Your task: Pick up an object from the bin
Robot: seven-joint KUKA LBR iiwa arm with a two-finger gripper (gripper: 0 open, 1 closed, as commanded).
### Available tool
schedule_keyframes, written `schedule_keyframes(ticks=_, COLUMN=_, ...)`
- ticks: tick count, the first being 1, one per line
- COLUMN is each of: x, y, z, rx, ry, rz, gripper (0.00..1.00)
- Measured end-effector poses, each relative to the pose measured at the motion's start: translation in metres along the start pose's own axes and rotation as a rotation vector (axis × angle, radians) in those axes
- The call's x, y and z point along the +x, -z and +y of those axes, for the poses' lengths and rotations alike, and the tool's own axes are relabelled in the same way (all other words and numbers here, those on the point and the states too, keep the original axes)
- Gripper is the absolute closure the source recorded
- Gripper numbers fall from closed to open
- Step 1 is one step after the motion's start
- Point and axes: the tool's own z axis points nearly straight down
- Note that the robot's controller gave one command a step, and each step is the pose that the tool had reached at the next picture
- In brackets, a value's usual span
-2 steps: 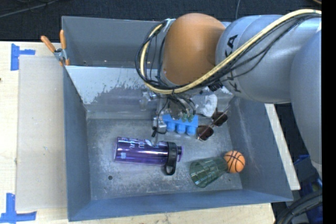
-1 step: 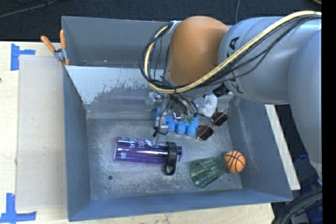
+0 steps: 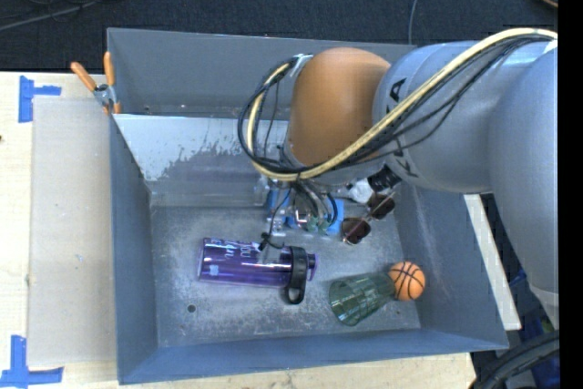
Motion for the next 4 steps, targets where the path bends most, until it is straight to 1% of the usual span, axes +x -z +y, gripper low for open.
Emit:
schedule_keyframes(ticks=1, x=0.001, y=-0.019, z=-0.019, rx=0.001, ry=0.244, rz=-0.001, gripper=0.0)
schedule_keyframes(ticks=2, x=-0.001, y=-0.059, z=-0.012, rx=-0.001, ry=0.116, rz=0.003, gripper=0.0)
schedule_keyframes(ticks=3, x=-0.001, y=-0.095, z=-0.045, rx=0.0, ry=0.147, rz=-0.002, gripper=0.0)
schedule_keyframes(ticks=4, x=0.038, y=-0.098, z=-0.038, rx=-0.004, ry=0.147, rz=0.001, gripper=1.0)
